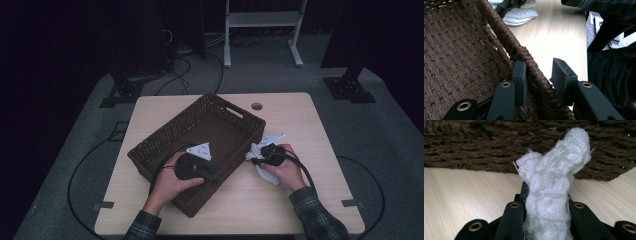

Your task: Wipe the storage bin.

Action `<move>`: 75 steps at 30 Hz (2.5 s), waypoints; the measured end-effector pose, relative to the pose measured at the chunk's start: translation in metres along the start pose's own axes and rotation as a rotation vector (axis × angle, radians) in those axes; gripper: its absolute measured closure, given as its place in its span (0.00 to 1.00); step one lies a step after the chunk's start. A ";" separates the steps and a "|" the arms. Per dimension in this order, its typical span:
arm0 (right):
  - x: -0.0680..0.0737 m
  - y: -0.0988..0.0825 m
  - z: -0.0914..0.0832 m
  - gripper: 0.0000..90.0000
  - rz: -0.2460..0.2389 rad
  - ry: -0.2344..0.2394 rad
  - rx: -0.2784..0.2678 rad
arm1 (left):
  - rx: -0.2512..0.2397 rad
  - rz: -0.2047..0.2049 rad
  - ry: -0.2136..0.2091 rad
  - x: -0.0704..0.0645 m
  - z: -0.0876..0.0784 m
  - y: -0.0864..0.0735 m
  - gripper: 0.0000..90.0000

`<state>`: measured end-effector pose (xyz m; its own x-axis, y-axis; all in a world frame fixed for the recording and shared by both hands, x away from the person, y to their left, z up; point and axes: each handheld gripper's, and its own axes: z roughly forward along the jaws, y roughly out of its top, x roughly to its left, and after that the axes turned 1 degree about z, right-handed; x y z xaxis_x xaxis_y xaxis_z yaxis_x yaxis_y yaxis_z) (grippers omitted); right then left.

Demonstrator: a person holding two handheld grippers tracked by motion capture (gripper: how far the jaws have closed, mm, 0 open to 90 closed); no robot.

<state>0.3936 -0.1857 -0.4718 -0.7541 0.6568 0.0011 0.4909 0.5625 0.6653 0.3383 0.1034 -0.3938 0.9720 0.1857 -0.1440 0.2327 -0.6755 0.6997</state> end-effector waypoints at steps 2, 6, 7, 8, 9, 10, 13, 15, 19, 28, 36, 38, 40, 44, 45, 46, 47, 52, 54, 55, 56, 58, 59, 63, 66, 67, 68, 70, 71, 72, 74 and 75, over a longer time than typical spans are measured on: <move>0.001 0.001 -0.001 0.82 -0.003 0.004 -0.008 | 0.000 0.000 0.000 0.000 0.000 0.000 0.72; 0.002 0.003 -0.005 0.82 -0.004 0.009 -0.027 | 0.000 0.001 0.000 0.000 0.000 0.000 0.72; 0.002 0.004 -0.006 0.82 -0.004 0.010 -0.033 | 0.000 0.001 0.000 0.000 0.000 0.000 0.72; 0.002 0.004 -0.007 0.82 -0.001 0.012 -0.036 | 0.000 0.000 0.000 0.000 0.000 0.000 0.72; 0.003 0.005 -0.008 0.82 -0.004 0.011 -0.039 | 0.000 0.000 -0.001 0.000 0.000 0.000 0.72; 0.003 0.006 -0.009 0.82 -0.008 0.011 -0.043 | 0.000 0.001 -0.001 0.000 0.000 0.000 0.72; 0.005 0.008 -0.013 0.82 -0.012 0.013 -0.054 | 0.000 0.000 -0.001 0.000 0.000 0.000 0.72; 0.006 0.010 -0.016 0.82 -0.017 0.012 -0.063 | 0.000 0.000 0.000 0.000 0.000 0.000 0.72; 0.009 0.013 -0.021 0.82 -0.033 0.014 -0.081 | 0.000 0.000 0.000 0.000 0.000 0.000 0.72; 0.014 0.018 -0.030 0.82 -0.045 0.015 -0.105 | 0.000 0.000 0.000 0.000 0.000 0.000 0.72; 0.017 0.023 -0.040 0.82 -0.059 0.011 -0.135 | 0.000 -0.001 0.000 0.000 0.000 0.000 0.72; 0.017 0.023 -0.042 0.82 -0.062 0.009 -0.137 | 0.000 0.000 0.000 0.000 0.000 0.000 0.72; 0.018 0.024 -0.044 0.82 -0.063 0.011 -0.145 | 0.000 0.000 0.000 0.000 0.000 0.000 0.72; 0.020 0.026 -0.049 0.82 -0.070 0.009 -0.157 | 0.000 -0.001 -0.001 0.000 0.000 0.000 0.72; 0.020 0.027 -0.050 0.82 -0.071 0.008 -0.159 | 0.000 -0.001 -0.001 0.000 0.000 0.000 0.72; 0.021 0.027 -0.051 0.82 -0.074 0.006 -0.161 | 0.000 -0.001 -0.001 0.000 0.000 0.000 0.72; 0.021 0.027 -0.051 0.82 -0.075 0.007 -0.163 | 0.000 -0.001 -0.001 0.000 0.000 0.000 0.72; 0.021 0.027 -0.049 0.82 -0.077 0.011 -0.161 | 0.000 0.001 0.002 0.000 0.000 0.000 0.72; 0.022 0.027 -0.047 0.82 -0.074 0.014 -0.157 | 0.001 0.002 0.002 0.000 0.000 0.000 0.72; 0.022 0.027 -0.047 0.82 -0.075 0.014 -0.153 | 0.001 0.002 0.002 0.000 0.000 0.000 0.72; 0.022 0.026 -0.046 0.82 -0.076 0.015 -0.151 | 0.001 0.002 0.002 0.000 0.000 0.000 0.72; 0.022 0.026 -0.044 0.82 -0.075 0.017 -0.147 | 0.001 0.002 0.002 0.000 0.000 0.000 0.72; 0.022 0.026 -0.043 0.82 -0.075 0.018 -0.144 | 0.001 0.002 0.003 0.000 0.000 0.000 0.72; 0.022 0.025 -0.038 0.82 -0.070 0.028 -0.134 | 0.002 0.003 0.003 0.000 0.000 0.000 0.72; 0.021 0.023 -0.035 0.82 -0.067 0.030 -0.124 | 0.002 0.004 0.004 0.000 0.000 0.000 0.72; 0.021 0.023 -0.034 0.82 -0.065 0.031 -0.120 | 0.000 0.004 0.005 -0.001 0.000 0.000 0.72; 0.020 0.022 -0.033 0.82 -0.063 0.030 -0.116 | 0.002 0.004 0.004 -0.001 0.000 0.000 0.72; 0.020 0.021 -0.031 0.82 -0.057 0.035 -0.109 | 0.003 0.004 0.004 0.000 0.000 0.000 0.72; 0.019 0.020 -0.029 0.82 -0.056 0.035 -0.108 | 0.003 0.004 0.004 0.000 0.000 0.000 0.72; 0.018 0.019 -0.028 0.82 -0.056 0.035 -0.105 | 0.003 0.003 0.004 0.000 0.000 0.000 0.72; 0.017 0.018 -0.026 0.82 -0.054 0.036 -0.095 | 0.002 0.003 0.003 0.000 0.000 0.000 0.72; 0.017 0.017 -0.025 0.82 -0.056 0.034 -0.092 | 0.002 0.003 0.003 0.000 0.000 0.000 0.72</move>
<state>0.3785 -0.1775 -0.4420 -0.7942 0.6075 -0.0134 0.4070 0.5482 0.7306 0.3381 0.1029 -0.3937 0.9726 0.1858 -0.1395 0.2297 -0.6776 0.6987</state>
